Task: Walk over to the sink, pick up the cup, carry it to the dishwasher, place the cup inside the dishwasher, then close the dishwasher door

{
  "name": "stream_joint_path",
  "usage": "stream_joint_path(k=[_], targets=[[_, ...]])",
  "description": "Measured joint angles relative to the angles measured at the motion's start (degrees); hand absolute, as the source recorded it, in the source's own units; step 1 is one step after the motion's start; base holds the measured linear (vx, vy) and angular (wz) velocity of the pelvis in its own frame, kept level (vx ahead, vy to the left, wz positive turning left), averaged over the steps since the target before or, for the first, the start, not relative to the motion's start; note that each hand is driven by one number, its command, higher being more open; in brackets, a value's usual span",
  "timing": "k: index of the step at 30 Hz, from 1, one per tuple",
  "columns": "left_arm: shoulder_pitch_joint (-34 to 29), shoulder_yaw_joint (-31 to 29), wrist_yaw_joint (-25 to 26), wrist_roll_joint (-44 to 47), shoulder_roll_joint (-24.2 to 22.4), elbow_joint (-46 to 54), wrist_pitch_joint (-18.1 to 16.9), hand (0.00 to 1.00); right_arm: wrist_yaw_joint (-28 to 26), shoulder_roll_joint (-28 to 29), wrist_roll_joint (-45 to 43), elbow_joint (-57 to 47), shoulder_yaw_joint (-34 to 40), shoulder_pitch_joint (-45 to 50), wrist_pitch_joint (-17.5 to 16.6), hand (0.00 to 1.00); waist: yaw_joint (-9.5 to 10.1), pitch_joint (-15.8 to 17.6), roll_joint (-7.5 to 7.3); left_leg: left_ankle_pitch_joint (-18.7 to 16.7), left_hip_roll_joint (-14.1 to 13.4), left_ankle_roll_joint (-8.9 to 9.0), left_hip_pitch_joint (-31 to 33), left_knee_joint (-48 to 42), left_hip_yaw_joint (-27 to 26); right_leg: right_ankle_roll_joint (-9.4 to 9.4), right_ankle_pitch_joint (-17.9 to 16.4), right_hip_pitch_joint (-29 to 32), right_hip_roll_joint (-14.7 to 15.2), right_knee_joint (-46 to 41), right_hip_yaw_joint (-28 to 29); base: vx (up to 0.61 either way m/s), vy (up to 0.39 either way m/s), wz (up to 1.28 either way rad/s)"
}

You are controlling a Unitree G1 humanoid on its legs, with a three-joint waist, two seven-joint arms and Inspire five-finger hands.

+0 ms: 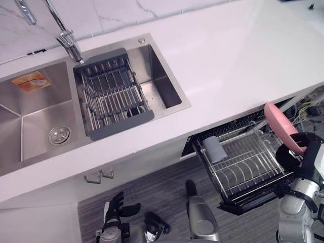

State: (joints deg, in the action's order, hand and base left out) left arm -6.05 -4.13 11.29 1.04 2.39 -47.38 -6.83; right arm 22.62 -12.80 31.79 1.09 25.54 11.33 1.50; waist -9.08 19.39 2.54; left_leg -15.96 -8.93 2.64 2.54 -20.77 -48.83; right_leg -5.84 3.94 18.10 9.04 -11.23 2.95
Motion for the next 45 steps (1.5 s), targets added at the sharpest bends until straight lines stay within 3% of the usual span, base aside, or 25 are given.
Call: stream_joint_path(k=[3,8,12,13,22,32,34,38,40,45], targets=[[0.7,0.0,0.1,0.1,-1.3,0.7,0.0,0.90,-0.6,0.2,-5.0,4.0,0.0,-1.1,1.0,0.30,0.76,1.6,1.09,-0.1,-0.8,-0.34,1.4,-0.9,-0.5,-0.01,0.0,2.0,-0.2,-1.0,-0.7,0.03,0.001,-0.09],[5.4,0.9,0.1,0.9,-1.9,2.4,-0.7,0.90,-0.9,0.7,-10.4,4.5,-0.1,-3.2,1.1,0.30,2.44,5.4,0.97,-0.5,-3.1,-1.09,4.6,-3.4,-0.7,0.89,-0.1,5.2,-0.5,-2.7,-3.1,0.03,-0.033,-0.06],[8.8,1.8,0.1,1.5,-2.5,3.1,-1.2,0.90,-0.9,0.7,-12.6,5.8,-0.2,-7.6,1.1,0.30,3.90,6.0,0.98,-0.3,-4.5,-1.48,6.9,-4.6,-0.9,0.80,0.6,7.9,-1.2,-4.1,-3.6,0.04,-0.046,-0.06],[9.3,1.8,0.1,1.7,-2.8,3.3,-1.3,0.90,-0.9,0.7,-12.7,6.4,-0.3,-9.0,1.1,0.90,4.03,6.3,0.93,-0.3,-4.7,-1.54,6.9,-4.7,-0.9,0.83,0.6,8.0,-1.2,-4.3,-3.9,0.03,-0.045,-0.02],[12.7,2.3,1.3,2.3,-3.5,3.3,-1.6,0.90,0.2,0.2,-17.8,10.4,-0.1,-15.2,1.6,0.90,6.68,7.1,0.62,-0.3,-4.8,-1.52,7.8,-4.5,-0.8,0.87,0.6,9.1,-1.2,-5.0,-4.6,0.00,-0.009,-0.01],[13.8,2.4,1.6,2.3,-3.2,3.3,-1.6,0.90,0.1,-0.2,-21.2,11.9,0.3,-17.5,1.7,0.90,6.97,7.6,-0.26,0.0,-4.5,-1.87,7.3,-4.6,-0.3,0.86,0.6,8.9,-0.6,-6.4,-4.9,-0.01,-0.014,0.02],[14.0,2.4,1.6,2.3,-3.2,3.3,-1.6,0.90,0.0,-0.2,-21.5,10.1,0.3,-17.0,1.8,0.90,6.96,7.7,-0.32,0.0,-4.5,-1.89,7.1,-4.7,-0.4,0.90,0.5,8.7,-0.7,-6.4,-4.9,-0.03,-0.035,0.00],[14.2,1.8,1.7,2.3,-3.1,3.3,-1.3,0.90,0.1,1.8,-21.5,-6.0,0.3,-8.9,1.6,0.90,6.73,8.1,-1.02,-0.1,-4.9,-1.73,5.6,-5.0,-0.5,1.26,-0.1,7.1,-1.0,-6.3,-5.1,-0.01,-0.036,-0.02],[13.8,1.2,1.6,2.2,-2.9,3.3,-1.0,0.90,0.1,3.6,-21.6,-14.6,1.3,-1.9,-0.8,0.90,6.54,8.0,-2.44,-0.5,-5.8,-1.16,3.7,-5.5,-0.5,1.60,-0.8,5.0,-1.4,-6.2,-5.6,0.01,-0.022,-0.02],[12.5,-0.9,0.9,2.0,-2.9,3.3,0.0,0.90,-0.7,7.4,-24.1,-19.7,4.8,5.5,-3.3,0.90,5.09,6.9,-5.04,-0.9,-6.5,-0.51,1.4,-5.5,-0.7,1.92,-1.7,2.8,-2.2,-6.3,-6.0,0.04,-0.029,-0.05]])
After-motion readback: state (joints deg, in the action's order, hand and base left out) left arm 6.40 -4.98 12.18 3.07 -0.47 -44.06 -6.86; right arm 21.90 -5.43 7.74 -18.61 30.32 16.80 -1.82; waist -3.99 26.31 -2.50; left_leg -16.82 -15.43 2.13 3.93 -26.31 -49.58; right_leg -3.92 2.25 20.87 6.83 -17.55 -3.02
